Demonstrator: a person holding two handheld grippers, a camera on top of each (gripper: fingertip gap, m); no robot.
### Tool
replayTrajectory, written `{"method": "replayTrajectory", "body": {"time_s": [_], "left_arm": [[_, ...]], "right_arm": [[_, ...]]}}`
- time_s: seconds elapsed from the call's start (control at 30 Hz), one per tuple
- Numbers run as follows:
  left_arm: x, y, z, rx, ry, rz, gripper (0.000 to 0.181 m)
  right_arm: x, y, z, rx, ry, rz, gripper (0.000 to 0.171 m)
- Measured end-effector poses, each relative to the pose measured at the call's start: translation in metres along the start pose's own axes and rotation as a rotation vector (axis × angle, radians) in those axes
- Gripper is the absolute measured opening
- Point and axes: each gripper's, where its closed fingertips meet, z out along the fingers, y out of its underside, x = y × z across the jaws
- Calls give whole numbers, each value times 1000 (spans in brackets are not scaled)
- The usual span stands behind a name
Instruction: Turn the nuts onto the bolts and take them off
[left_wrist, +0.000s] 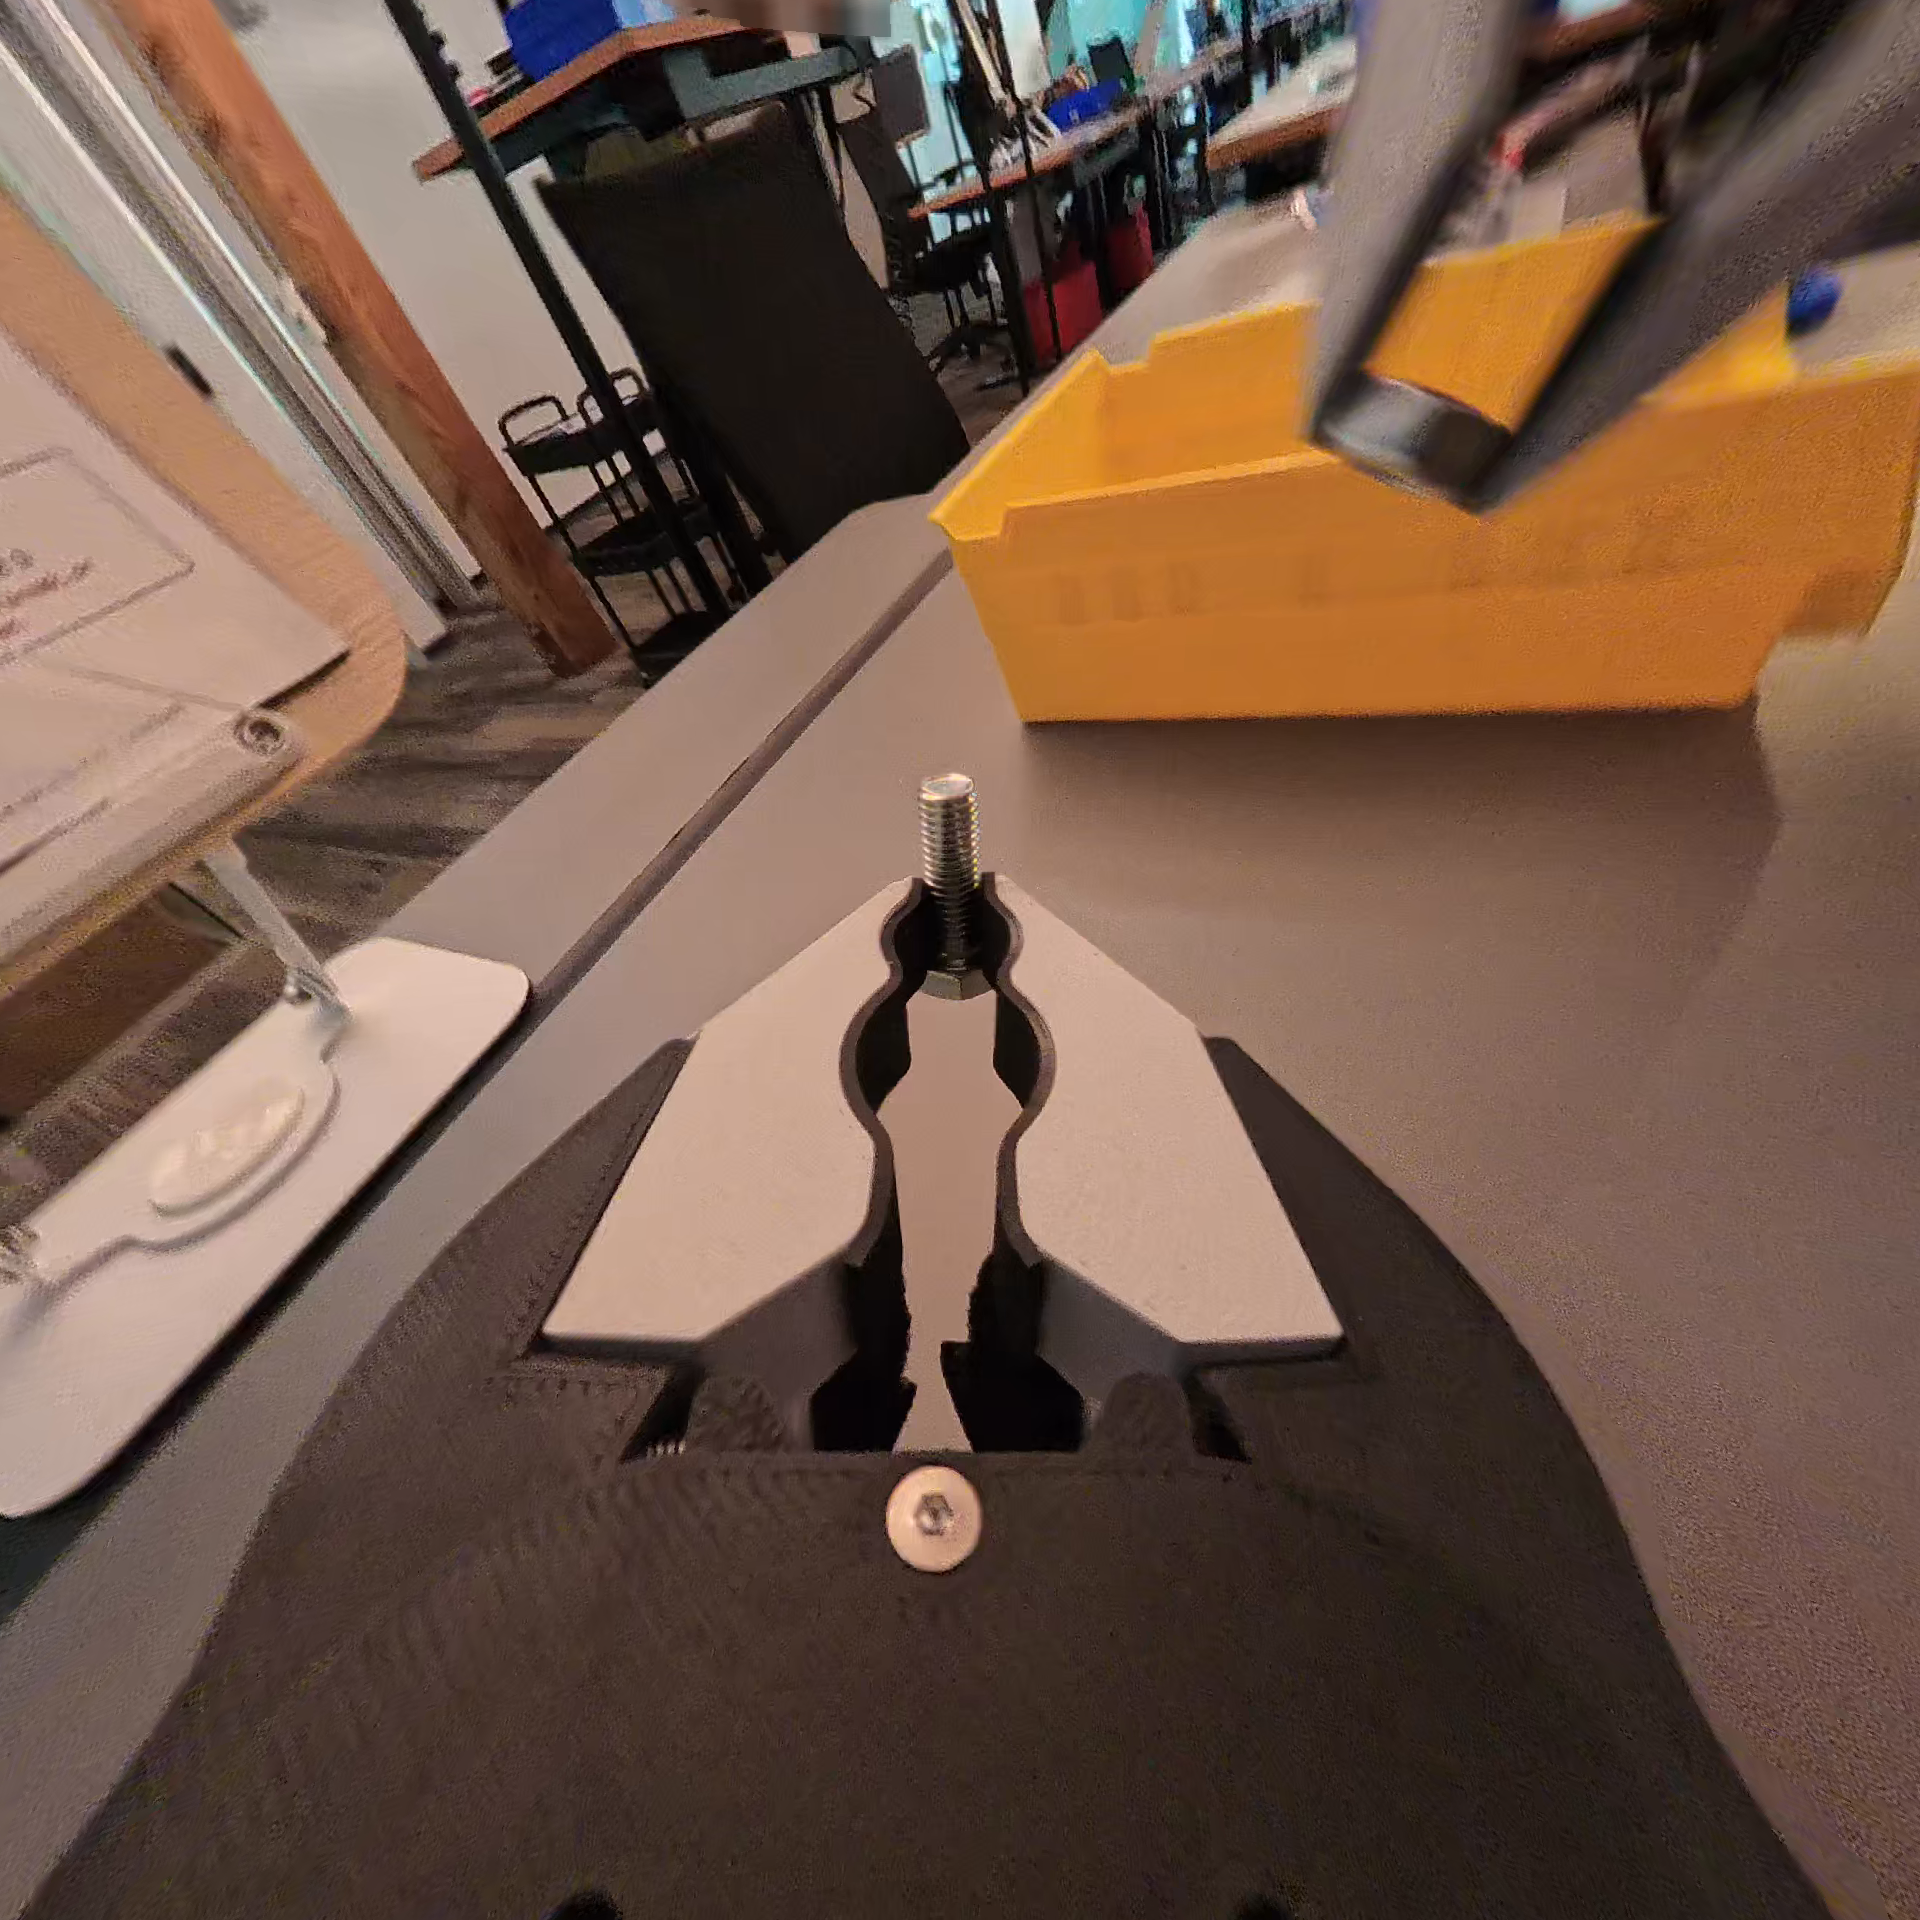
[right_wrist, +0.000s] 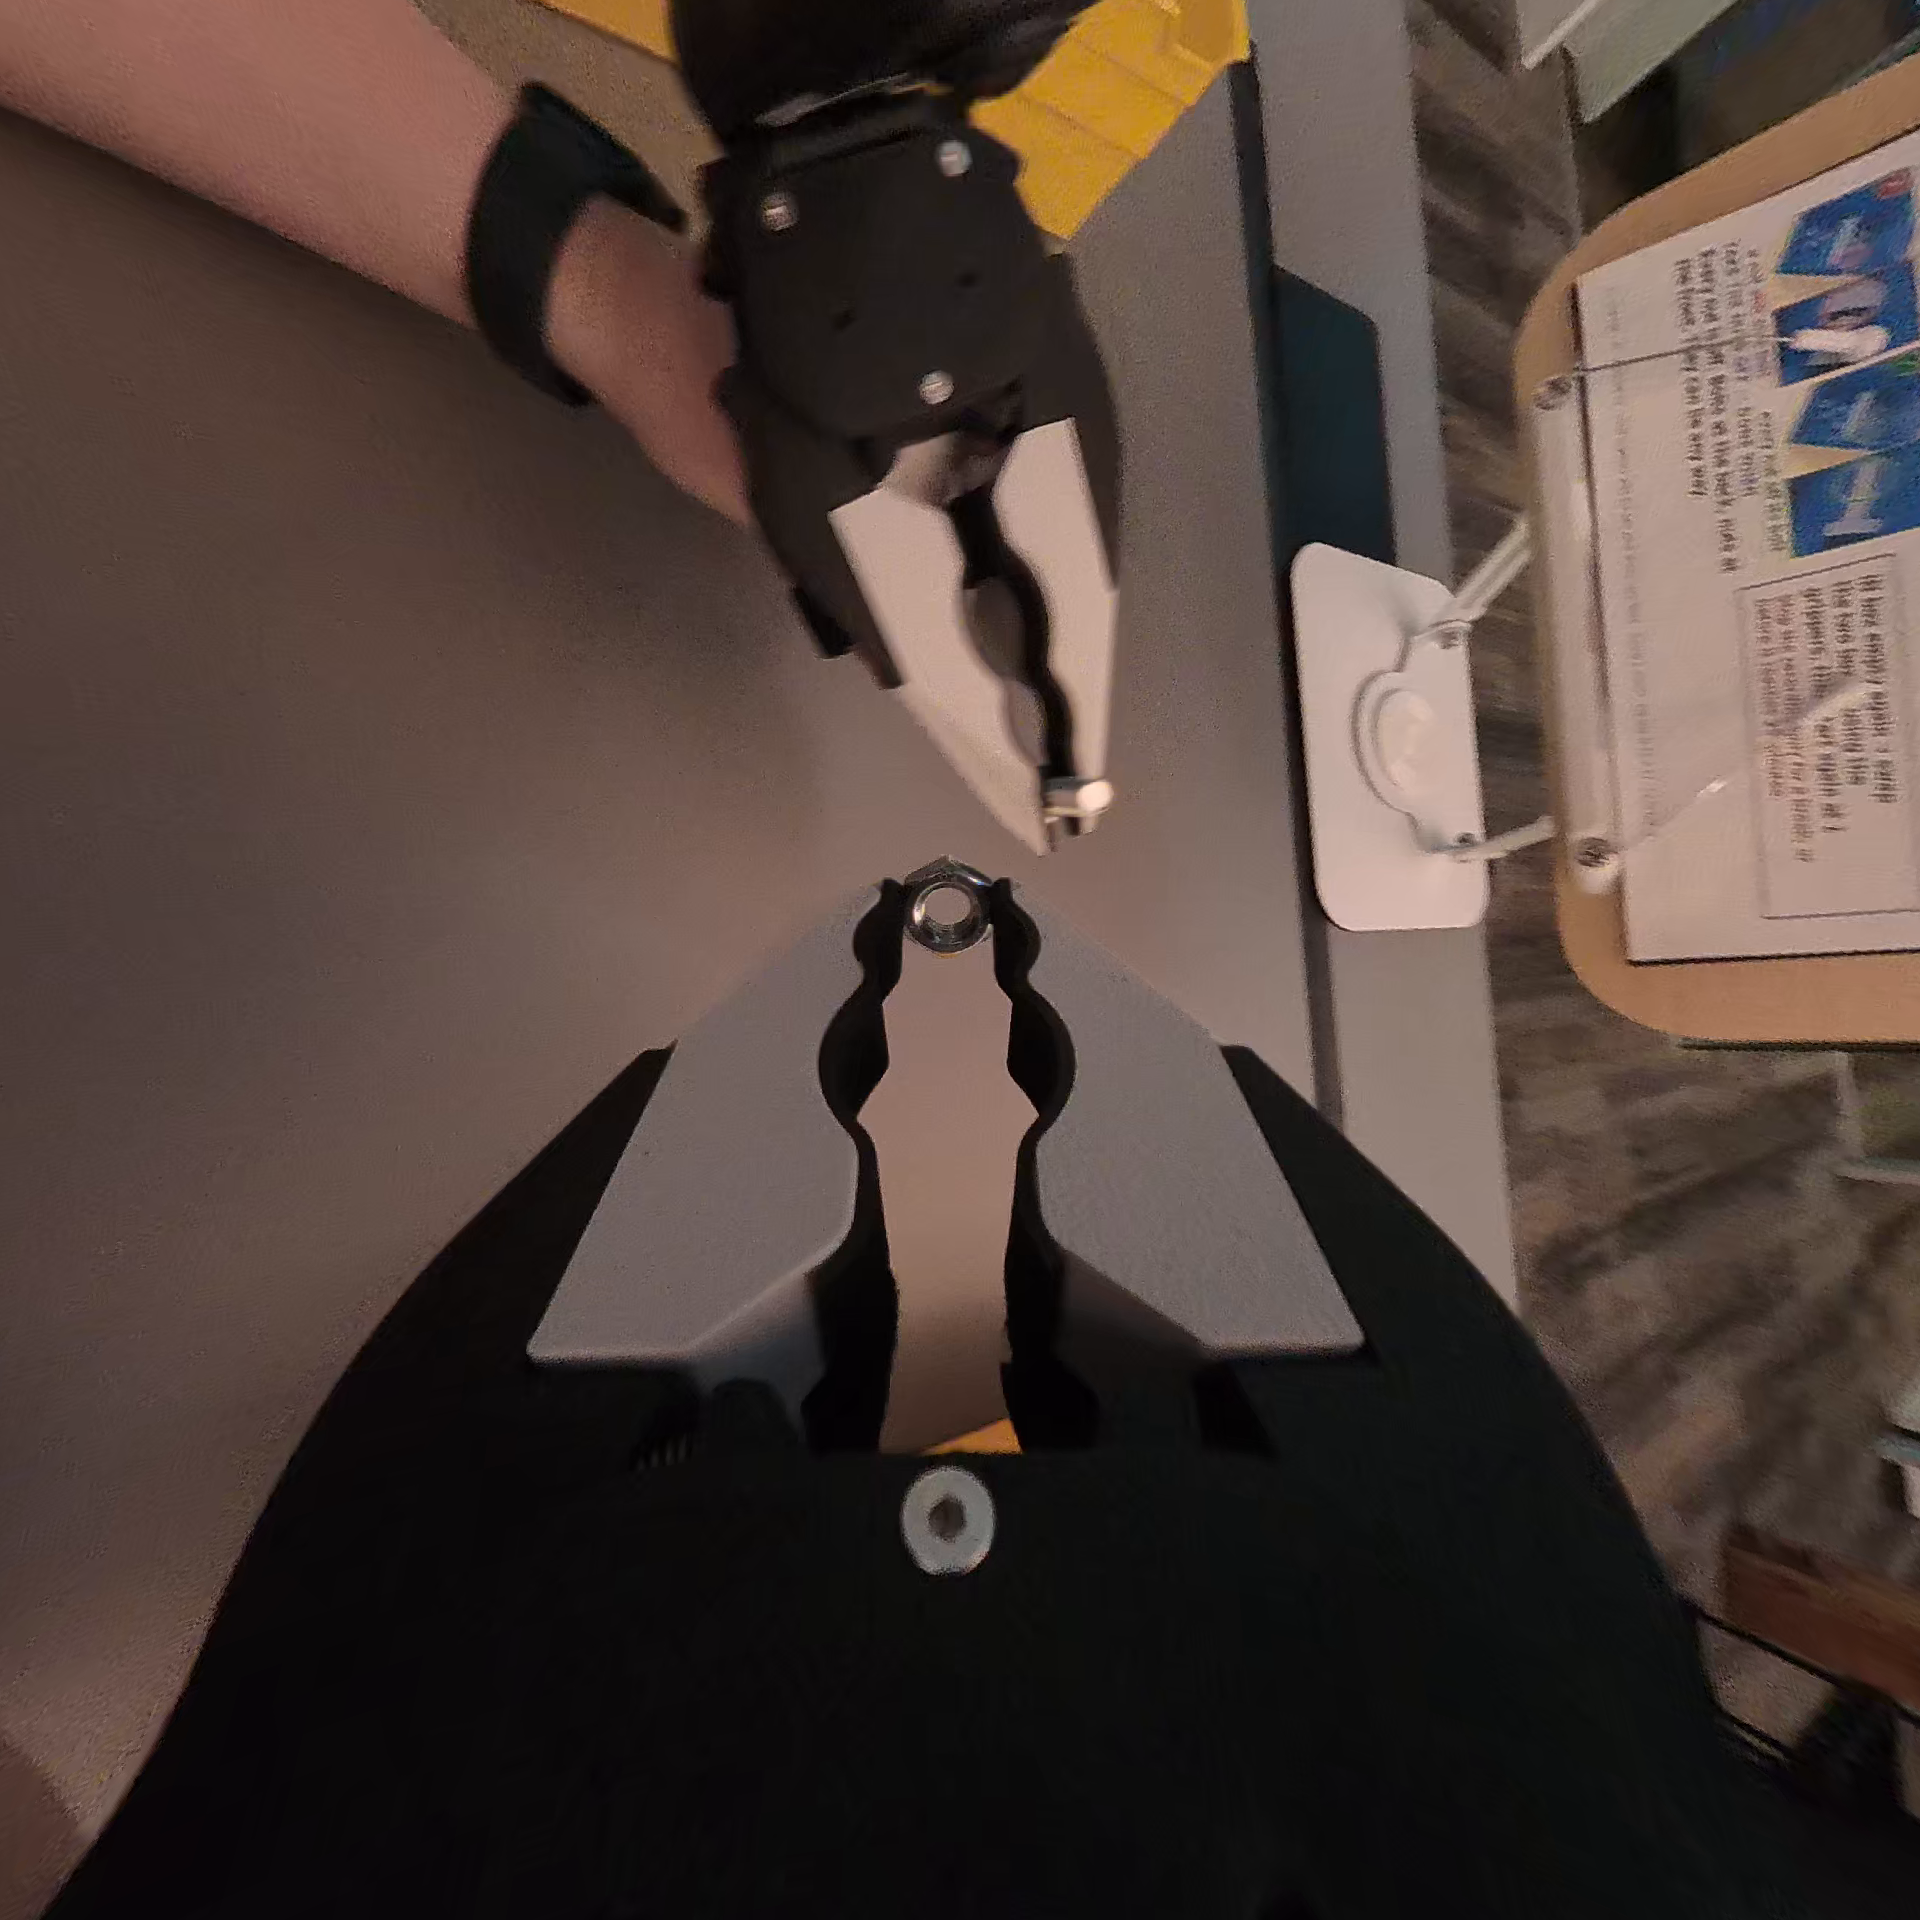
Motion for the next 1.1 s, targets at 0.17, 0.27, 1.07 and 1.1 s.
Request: {"method": "replayTrajectory", "body": {"time_s": [0.17, 0.27, 1.07, 1.1], "left_arm": [[28, 4, 7, -3, 44, 211, 7], [31, 5, 5, -1, 37, 289, 7], [43, 1, -1, 47, 70, 410, 7], [44, 1, -2, 52, 82, 410, 7]], "right_arm": [[7, 15, 25, -107, 26, -75, 17], [6, 19, 35, -119, 13, -108, 17], [-10, 15, 41, -165, -9, -270, 17], [-11, 15, 41, -164, -12, -284, 17]]}}
